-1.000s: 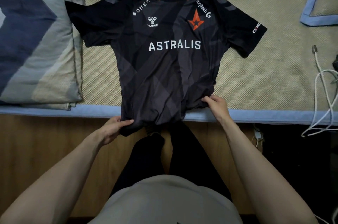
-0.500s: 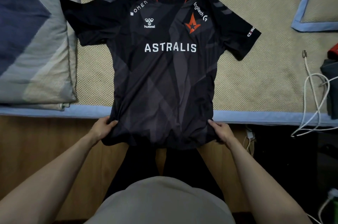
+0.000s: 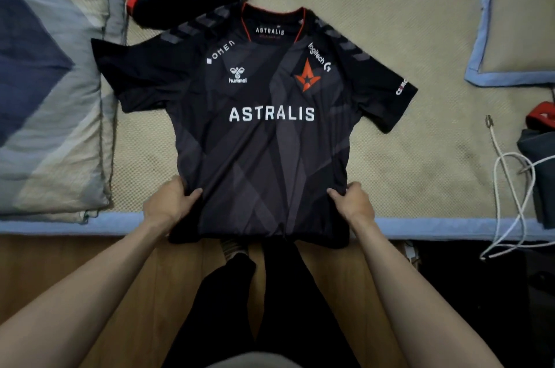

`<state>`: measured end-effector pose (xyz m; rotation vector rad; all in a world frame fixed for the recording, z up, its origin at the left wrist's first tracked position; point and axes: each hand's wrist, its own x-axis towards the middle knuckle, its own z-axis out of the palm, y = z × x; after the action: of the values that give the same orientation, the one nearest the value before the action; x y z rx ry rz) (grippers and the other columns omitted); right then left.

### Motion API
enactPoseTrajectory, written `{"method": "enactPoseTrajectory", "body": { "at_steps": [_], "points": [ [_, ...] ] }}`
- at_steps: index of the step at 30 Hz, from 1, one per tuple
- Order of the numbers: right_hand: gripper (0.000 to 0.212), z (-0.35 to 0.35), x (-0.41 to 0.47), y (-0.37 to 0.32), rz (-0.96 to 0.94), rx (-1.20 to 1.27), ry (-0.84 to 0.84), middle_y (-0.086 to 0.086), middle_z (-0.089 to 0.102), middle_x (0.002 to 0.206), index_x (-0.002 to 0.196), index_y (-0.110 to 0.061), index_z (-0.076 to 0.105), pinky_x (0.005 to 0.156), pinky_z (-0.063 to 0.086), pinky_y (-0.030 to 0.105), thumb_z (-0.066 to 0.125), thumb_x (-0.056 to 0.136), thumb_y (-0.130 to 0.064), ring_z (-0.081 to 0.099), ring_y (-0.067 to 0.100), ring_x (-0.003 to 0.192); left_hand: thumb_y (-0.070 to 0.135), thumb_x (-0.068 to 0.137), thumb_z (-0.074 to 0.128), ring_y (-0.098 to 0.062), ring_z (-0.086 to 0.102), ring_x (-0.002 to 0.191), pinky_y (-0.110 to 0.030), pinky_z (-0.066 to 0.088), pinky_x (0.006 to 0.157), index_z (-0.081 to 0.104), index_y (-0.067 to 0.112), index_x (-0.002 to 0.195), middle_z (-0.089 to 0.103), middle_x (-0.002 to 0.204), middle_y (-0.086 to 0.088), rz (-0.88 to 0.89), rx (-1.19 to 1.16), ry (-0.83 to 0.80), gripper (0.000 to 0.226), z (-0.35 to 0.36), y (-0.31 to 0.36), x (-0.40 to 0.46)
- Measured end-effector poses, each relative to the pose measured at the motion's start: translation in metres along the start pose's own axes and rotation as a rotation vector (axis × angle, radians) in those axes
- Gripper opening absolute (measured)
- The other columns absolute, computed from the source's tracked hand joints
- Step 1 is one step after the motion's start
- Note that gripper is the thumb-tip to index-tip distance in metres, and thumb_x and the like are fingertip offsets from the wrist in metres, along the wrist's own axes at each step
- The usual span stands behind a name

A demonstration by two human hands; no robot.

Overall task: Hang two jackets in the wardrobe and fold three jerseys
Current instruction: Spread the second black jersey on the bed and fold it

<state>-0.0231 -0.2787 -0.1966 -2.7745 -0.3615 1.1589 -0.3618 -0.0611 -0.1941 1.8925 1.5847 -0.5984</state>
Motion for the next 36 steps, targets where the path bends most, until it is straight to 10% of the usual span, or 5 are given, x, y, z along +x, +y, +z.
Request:
{"method": "enactPoseTrajectory", "body": {
  "at_steps": [7, 11, 19, 22, 36],
  "points": [
    [0.039, -0.017, 0.036, 0.041, 0.122, 0.229, -0.207, 0.002, 0.062, 0.056, 0.057, -0.013, 0.055, 0.082, 0.058, 0.046, 0.085, 0.081, -0.02, 0.062, 0.024, 0.065, 0.025, 0.097, 0.062, -0.035, 0.064, 0.088, -0.036, 0.043, 0.076, 0.058, 0.011, 0.081, 0.071, 0.093, -0.019, -0.121, -0.153, -0.109, 0.021, -0.009, -0.019, 0.034],
    [0.035, -0.057, 0.052, 0.02, 0.155, 0.356, -0.298, 0.017, 0.071, 0.072, 0.078, 0.0, 0.074, 0.06, 0.052, 0.031, 0.087, 0.079, -0.033, 0.063, 0.019, 0.06, 0.028, 0.091, 0.07, -0.027, 0.062, 0.073, -0.033, 0.04, 0.067, 0.061, 0.014, 0.073, 0.068, 0.072, -0.008, -0.143, -0.077, -0.21, 0.025, -0.028, -0.021, 0.044],
    [0.039, -0.129, 0.162, -0.036, 0.324, 1.396, -0.161, 0.011, 0.072, 0.113, 0.117, -0.013, 0.063, 0.103, 0.053, 0.035, 0.074, 0.09, -0.04, 0.069, 0.021, 0.107, 0.039, 0.085, 0.066, -0.038, 0.061, 0.106, -0.048, 0.048, 0.086, 0.055, 0.012, 0.103, 0.063, 0.112, -0.016, 0.084, 0.169, 0.163, 0.034, -0.076, 0.108, 0.11],
    [0.021, -0.121, 0.18, -0.038, 0.466, 1.48, -0.06, 0.011, 0.073, 0.117, 0.106, -0.013, 0.066, 0.077, 0.061, 0.031, 0.075, 0.091, -0.026, 0.072, 0.02, 0.093, 0.04, 0.087, 0.063, -0.034, 0.046, 0.131, -0.052, 0.039, 0.103, 0.048, 0.015, 0.135, 0.045, 0.145, -0.01, 0.21, 0.215, 0.16, 0.056, -0.07, 0.162, 0.131],
    [0.034, -0.078, 0.141, -0.153, -0.025, 0.754, 0.266, 0.007, 0.051, 0.056, 0.07, -0.007, 0.054, 0.046, 0.046, 0.031, 0.071, 0.092, -0.025, 0.05, 0.017, 0.045, 0.018, 0.072, 0.08, -0.047, 0.051, 0.117, -0.056, 0.039, 0.095, 0.048, -0.001, 0.126, 0.052, 0.128, -0.031, -0.016, 0.311, 0.475, 0.066, -0.214, 0.054, 0.208]
  ]
}}
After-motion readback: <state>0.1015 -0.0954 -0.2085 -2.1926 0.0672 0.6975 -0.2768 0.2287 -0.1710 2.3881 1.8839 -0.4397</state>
